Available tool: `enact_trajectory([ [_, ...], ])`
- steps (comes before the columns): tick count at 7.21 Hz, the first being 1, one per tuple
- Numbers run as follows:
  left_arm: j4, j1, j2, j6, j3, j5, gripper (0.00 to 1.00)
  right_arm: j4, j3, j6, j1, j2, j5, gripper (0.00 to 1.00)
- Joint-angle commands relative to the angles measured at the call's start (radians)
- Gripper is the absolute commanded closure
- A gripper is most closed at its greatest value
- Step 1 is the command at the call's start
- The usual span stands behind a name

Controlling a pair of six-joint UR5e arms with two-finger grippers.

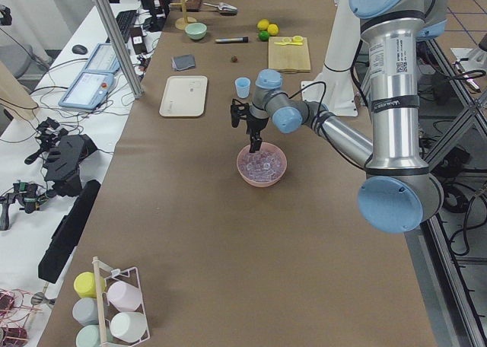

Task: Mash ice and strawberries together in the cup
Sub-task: 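Lower the left gripper into the ice bowl and grasp ice cubes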

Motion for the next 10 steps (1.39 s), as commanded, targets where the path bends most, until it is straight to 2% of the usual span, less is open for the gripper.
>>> enact_trajectory([
  [1,-0.075,0.056,0.051,-0.028,0.022,0.011,0.02,0.002,-0.002,-0.001,-0.004,0.003,-0.002,0.0],
  [2,-0.123,0.079,0.098,-0.027,0.025,0.035,0.02,0.0,-0.002,-0.001,-0.004,0.001,-0.001,0.0],
  [4,-0.144,0.12,0.1,-0.027,0.048,0.057,0.03,0.0,-0.002,-0.001,-0.004,0.001,-0.001,0.0],
  [5,-0.144,0.155,0.096,-0.028,0.05,0.083,0.14,0.0,-0.002,-0.001,-0.004,0.0,-0.001,0.0],
  [6,-0.144,0.162,0.094,-0.025,0.05,0.088,0.3,0.0,-0.002,-0.001,-0.004,0.0,-0.002,0.0],
  [10,-0.144,0.163,0.094,0.001,0.074,0.086,0.34,0.0,0.0,-0.001,-0.004,-0.009,-0.002,0.0],
])
